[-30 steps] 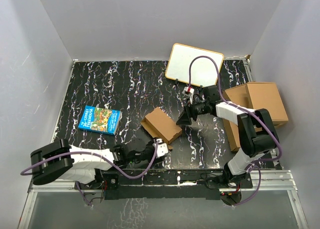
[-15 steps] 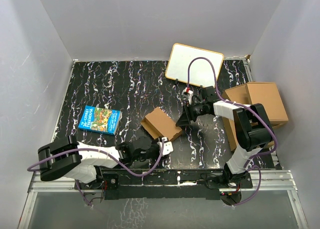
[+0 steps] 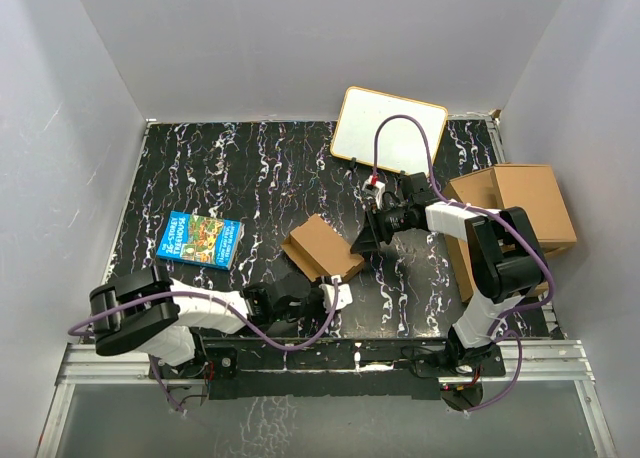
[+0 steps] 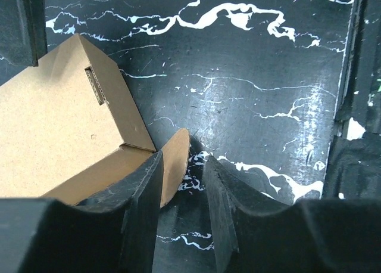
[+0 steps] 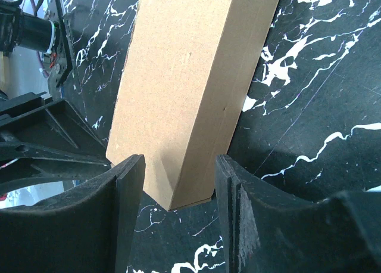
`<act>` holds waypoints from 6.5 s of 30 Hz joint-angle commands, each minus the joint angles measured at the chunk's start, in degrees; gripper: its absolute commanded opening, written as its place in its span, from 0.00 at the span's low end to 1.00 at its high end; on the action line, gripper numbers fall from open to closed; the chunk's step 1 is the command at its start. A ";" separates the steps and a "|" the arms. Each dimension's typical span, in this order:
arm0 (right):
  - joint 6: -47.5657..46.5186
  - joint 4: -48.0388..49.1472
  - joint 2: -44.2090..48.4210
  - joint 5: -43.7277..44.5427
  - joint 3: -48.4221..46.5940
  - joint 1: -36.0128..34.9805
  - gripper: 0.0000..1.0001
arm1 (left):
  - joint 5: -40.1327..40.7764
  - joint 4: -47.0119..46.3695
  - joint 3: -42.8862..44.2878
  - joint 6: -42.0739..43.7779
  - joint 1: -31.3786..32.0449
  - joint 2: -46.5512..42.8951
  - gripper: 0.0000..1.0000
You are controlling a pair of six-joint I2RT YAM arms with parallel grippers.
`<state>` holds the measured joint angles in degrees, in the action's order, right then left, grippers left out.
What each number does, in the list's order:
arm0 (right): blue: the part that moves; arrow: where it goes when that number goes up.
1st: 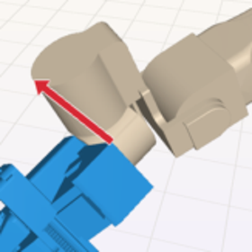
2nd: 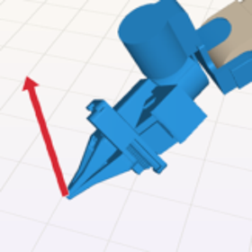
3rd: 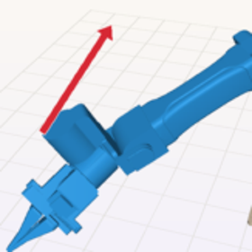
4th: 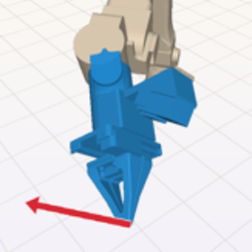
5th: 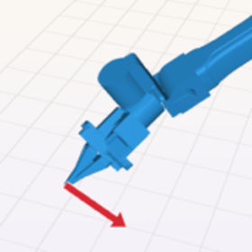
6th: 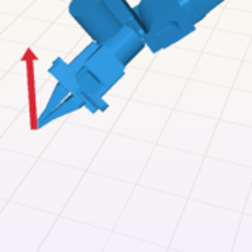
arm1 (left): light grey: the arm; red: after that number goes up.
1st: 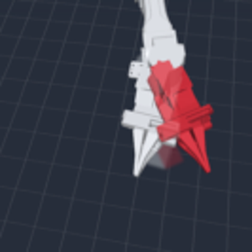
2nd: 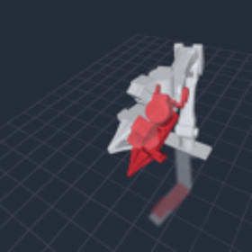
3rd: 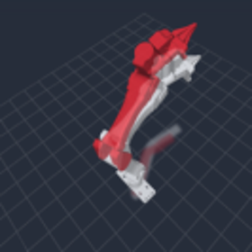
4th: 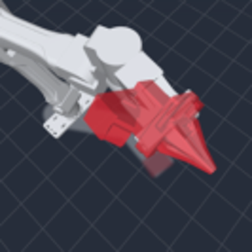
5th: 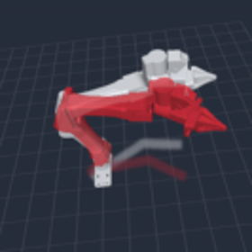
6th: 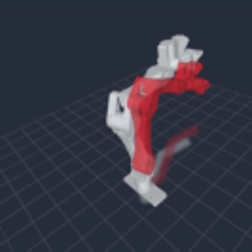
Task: Fold the paper box
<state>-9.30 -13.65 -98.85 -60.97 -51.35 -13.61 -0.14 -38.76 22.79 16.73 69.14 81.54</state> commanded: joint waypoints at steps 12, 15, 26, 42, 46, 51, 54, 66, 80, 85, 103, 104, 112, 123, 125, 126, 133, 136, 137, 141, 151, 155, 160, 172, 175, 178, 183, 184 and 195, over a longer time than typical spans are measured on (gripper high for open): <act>1.03 2.05 -0.63 -0.35 -2.01 -0.63 0.53 | 3.74 -1.47 2.18 -0.45 0.44 1.90 0.23; 1.28 2.14 -0.64 -0.23 -2.00 -0.79 0.53 | 3.38 -2.22 2.17 -0.72 0.33 2.45 0.23; 2.16 2.66 -0.73 0.16 -1.82 -0.98 0.53 | 2.77 -3.53 2.05 -1.58 0.34 3.73 0.17; 2.87 2.93 -0.82 3.37 -1.74 -1.24 0.52 | 4.28 -3.74 0.59 -3.64 0.33 3.04 0.00; 3.03 2.93 -0.82 5.24 -1.73 -1.25 0.51 | 4.76 -4.01 0.15 -4.52 0.32 3.06 0.00; 3.11 2.59 -0.82 5.82 -1.91 -1.39 0.50 | 5.65 -4.01 -0.41 -6.31 0.29 2.21 0.00; 3.11 2.58 -0.82 6.33 -1.95 -1.58 0.49 | 6.22 -4.07 -0.73 -7.22 0.16 1.75 0.00; 3.16 2.08 -3.15 8.74 -2.46 -1.83 0.45 | 7.10 -4.80 -1.30 -10.86 -1.05 1.28 0.00; 2.29 0.82 -4.19 11.50 -3.18 -1.86 0.41 | 8.27 -6.11 -3.24 -16.04 -2.56 0.13 0.00; 2.29 0.56 -4.53 12.02 -3.31 -1.89 0.41 | 8.40 -6.81 -3.83 -16.54 -2.70 -0.06 0.00; 2.07 -0.24 -5.39 12.72 -3.75 -2.11 0.41 | 7.66 -8.12 -5.03 -18.83 -3.92 -0.83 0.00; 2.03 -0.24 -5.38 12.72 -3.71 -2.12 0.41 | 7.67 -8.09 -5.03 -18.97 -4.05 -0.85 0.00; 2.00 -0.32 -5.46 12.62 -3.71 -2.10 0.41 | 7.20 -8.87 -5.45 -19.68 -4.61 -1.41 0.00; 1.82 -0.49 -5.79 12.89 -3.89 -2.19 0.41 | 6.47 -10.53 -6.19 -20.51 -4.98 -1.16 0.00; 1.81 -0.50 -5.83 12.89 -3.86 -2.24 0.41 | 6.29 -10.85 -6.41 -20.52 -5.06 -1.12 0.00; 1.77 -0.54 -5.83 12.89 -3.86 -2.22 0.41 | 6.27 -11.12 -6.56 -20.58 -5.07 -1.14 0.00; 1.82 -0.59 -5.83 12.98 -3.87 -2.27 0.40 | 5.91 -11.91 -6.99 -20.79 -5.29 -1.18 0.00; 1.82 -0.59 -5.79 12.74 -3.88 -2.30 0.40 | 5.92 -11.80 -6.90 -20.86 -5.41 -1.18 0.00; 1.78 -0.59 -5.82 12.72 -3.87 -2.38 0.40 | 5.90 -11.66 -6.76 -20.91 -5.42 -1.29 0.00; 1.72 -0.59 -5.83 12.38 -3.88 -2.43 0.40 | 5.60 -10.61 -5.97 -20.86 -5.51 -1.56 0.00; 1.43 -0.68 -5.83 12.44 -3.88 -2.55 0.40 | 6.03 -7.73 -4.52 -22.61 -6.03 -1.86 0.00; 1.44 -0.68 -5.83 12.37 -3.85 -2.49 0.40 | 5.69 -6.68 -3.89 -22.62 -6.13 -2.04 0.00; 1.30 -0.75 -5.83 12.15 -3.90 -2.60 0.40 | 5.67 -4.29 -2.14 -22.58 -6.16 -2.47 0.00; 1.04 -0.92 -5.74 11.23 -3.98 -2.87 0.41 | 7.49 6.09 4.63 -23.47 -6.28 -2.51 0.00; 1.04 -0.94 -5.74 11.29 -3.97 -2.91 0.41 | 8.83 9.63 6.84 -24.49 -6.24 -2.29 0.00; 0.98 -0.90 -5.83 11.48 -4.03 -2.87 0.41 | 9.20 12.31 8.88 -25.27 -6.24 -1.58 0.05; 0.87 -0.94 -5.92 11.64 -4.13 -2.90 0.42 | 8.96 16.69 10.91 -27.68 -6.30 -2.86 0.25; 0.86 -1.02 -5.90 11.70 -4.17 -2.87 0.42 | 8.88 17.91 11.22 -28.21 -6.30 -4.82 0.32; 0.51 -1.12 -6.25 11.53 -4.23 -2.86 0.42 | 9.31 31.33 13.41 -46.66 -11.86 -20.16 0.82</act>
<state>-5.76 -14.98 -102.89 -55.40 -54.72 -16.12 8.58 -12.34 34.94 -19.66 61.56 68.07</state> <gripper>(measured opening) 0.419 0.741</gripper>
